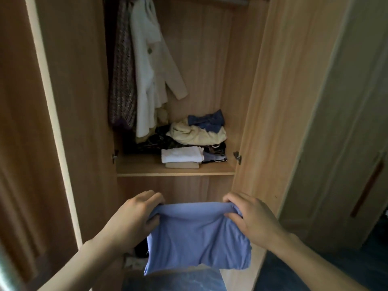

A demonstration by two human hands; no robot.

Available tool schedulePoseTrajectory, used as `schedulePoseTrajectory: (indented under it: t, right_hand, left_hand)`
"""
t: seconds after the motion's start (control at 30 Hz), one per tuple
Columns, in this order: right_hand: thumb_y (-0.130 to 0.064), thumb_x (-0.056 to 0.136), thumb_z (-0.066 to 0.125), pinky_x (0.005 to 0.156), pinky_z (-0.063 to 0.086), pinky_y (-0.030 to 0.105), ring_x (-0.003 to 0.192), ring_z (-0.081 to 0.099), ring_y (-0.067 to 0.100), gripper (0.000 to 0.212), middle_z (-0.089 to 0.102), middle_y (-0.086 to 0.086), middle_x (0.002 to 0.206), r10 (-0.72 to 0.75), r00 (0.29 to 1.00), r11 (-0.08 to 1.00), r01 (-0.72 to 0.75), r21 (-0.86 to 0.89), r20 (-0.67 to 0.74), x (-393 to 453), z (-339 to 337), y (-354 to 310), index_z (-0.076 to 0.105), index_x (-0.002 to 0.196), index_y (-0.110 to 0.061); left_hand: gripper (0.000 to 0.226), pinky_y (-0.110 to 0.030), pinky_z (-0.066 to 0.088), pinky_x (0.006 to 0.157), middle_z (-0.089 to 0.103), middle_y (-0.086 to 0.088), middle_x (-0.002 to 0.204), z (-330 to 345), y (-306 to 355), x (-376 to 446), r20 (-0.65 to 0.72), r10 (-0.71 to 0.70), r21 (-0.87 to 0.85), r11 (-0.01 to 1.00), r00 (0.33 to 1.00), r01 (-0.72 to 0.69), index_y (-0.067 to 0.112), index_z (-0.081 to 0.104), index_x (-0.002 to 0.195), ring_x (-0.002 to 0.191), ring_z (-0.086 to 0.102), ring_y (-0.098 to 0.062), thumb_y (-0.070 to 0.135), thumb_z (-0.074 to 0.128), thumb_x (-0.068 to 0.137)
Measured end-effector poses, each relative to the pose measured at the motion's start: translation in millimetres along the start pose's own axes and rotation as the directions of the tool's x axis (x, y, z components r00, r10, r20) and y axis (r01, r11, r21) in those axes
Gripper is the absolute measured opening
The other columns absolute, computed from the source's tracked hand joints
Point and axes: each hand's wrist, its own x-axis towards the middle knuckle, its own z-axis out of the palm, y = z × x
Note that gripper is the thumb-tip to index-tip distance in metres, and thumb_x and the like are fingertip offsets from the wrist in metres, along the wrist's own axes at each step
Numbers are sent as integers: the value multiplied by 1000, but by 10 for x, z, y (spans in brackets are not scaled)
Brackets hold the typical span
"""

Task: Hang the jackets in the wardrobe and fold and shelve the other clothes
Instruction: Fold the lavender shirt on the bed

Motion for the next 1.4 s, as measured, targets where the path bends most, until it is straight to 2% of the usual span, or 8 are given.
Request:
schedulePoseTrajectory:
  t: [0.1,0.4,0.57,0.7,0.9,1.0,1.2,1.4]
  right_hand:
    - [-24,90,62,70,50,37,80,57,12,16,52,-14,95,-30,999,999,31,17,-13,314,180,224,48,97,-30]
    - [-27,90,64,70,50,36,81,57,9,21,56,-15,94,11,996,998,-6,63,-91,1494,488,1369,45,98,-33]
    - [-29,88,62,69,50,40,80,58,13,19,58,-12,91,-81,987,996,84,13,-141,2184,519,1834,48,101,-32]
    - [-27,91,63,67,51,42,80,61,19,18,63,-6,97,-71,979,997,67,-25,-190,2642,666,2075,55,107,-23]
    - [-23,92,63,64,50,44,78,58,21,14,59,-2,94,-59,989,998,60,3,-136,3380,963,2410,54,102,-19]
    - [-22,94,61,65,50,45,78,58,20,12,54,-3,96,-48,993,999,49,3,-108,3731,1134,2555,53,102,-20]
    - [-22,98,54,72,50,44,84,57,17,7,51,-6,98,-13,1000,1000,13,-8,0,4483,1483,2868,54,105,-21]
    - [-32,97,41,71,50,38,89,59,18,26,55,0,103,15,998,1000,-13,-27,63,4998,1880,3063,55,113,-17]
  left_hand:
    - [21,-18,40,63,50,15,90,153,-246,235,12,-17,4,1000,1000,17,29,54,95,76,47,-3,22,59,77]
    - [24,-25,41,66,41,15,94,613,-794,1691,-2,25,116,993,1000,-24,26,50,98,84,44,-8,15,63,81]
    - [18,-38,48,67,48,8,95,773,-1163,2342,-20,-17,129,991,1000,20,26,48,97,82,50,-15,19,57,84]
    - [13,-30,40,67,48,7,92,965,-1455,2734,-72,-53,101,993,996,60,21,52,96,79,49,-15,12,60,91]
    - [11,-25,36,67,48,7,93,1351,-2106,3241,-106,-66,35,997,992,70,18,56,100,80,48,-13,9,59,94]
    - [13,-28,43,68,50,6,93,1555,-2471,3489,-133,-40,-12,999,990,39,17,58,100,80,51,-13,6,59,93]
    - [14,-26,43,68,48,10,92,1883,-3164,3888,-153,-37,-161,987,987,12,21,58,100,81,49,-7,19,44,98]
    - [12,-23,43,71,50,10,93,2104,-3635,4099,-128,-102,-315,947,986,57,23,54,100,83,52,-3,21,42,100]
